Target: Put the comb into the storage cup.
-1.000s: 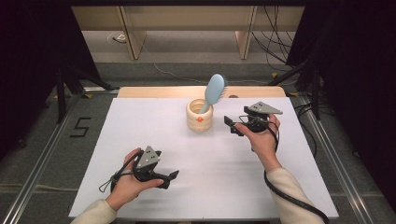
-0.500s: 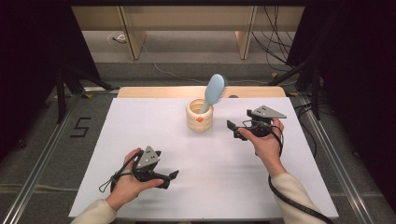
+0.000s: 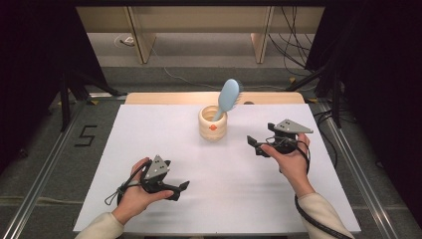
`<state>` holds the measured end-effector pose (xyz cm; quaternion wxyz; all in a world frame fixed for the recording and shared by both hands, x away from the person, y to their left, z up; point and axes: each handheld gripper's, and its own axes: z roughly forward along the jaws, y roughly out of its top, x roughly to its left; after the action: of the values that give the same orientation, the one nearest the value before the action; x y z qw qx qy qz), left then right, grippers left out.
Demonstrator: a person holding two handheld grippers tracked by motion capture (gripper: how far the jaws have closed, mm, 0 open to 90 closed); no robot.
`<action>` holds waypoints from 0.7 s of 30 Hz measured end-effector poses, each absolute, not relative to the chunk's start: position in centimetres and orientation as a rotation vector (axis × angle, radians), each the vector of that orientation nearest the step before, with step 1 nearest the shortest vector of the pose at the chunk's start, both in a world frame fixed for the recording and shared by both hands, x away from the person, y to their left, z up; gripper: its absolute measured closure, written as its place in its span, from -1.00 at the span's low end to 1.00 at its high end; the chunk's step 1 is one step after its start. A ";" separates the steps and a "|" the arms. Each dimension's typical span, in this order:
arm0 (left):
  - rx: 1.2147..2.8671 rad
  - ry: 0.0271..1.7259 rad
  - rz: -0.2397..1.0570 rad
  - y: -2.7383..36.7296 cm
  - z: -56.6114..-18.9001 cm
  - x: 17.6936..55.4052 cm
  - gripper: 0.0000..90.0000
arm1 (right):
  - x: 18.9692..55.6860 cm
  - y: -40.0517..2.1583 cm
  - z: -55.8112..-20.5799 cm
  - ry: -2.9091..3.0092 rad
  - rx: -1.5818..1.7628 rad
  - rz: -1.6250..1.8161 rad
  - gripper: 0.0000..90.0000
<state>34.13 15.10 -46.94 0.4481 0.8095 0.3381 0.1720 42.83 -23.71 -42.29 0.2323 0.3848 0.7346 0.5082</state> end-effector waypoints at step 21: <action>1.992 0.860 0.442 16.2 -46.7 34.2 -0.90 | 38.9 -26.2 -43.0 2.133 0.966 1.347 -0.84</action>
<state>34.17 16.16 -46.73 0.4473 0.8046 0.3473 0.1785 38.93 -26.19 -43.01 0.2184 0.3491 0.7705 0.4865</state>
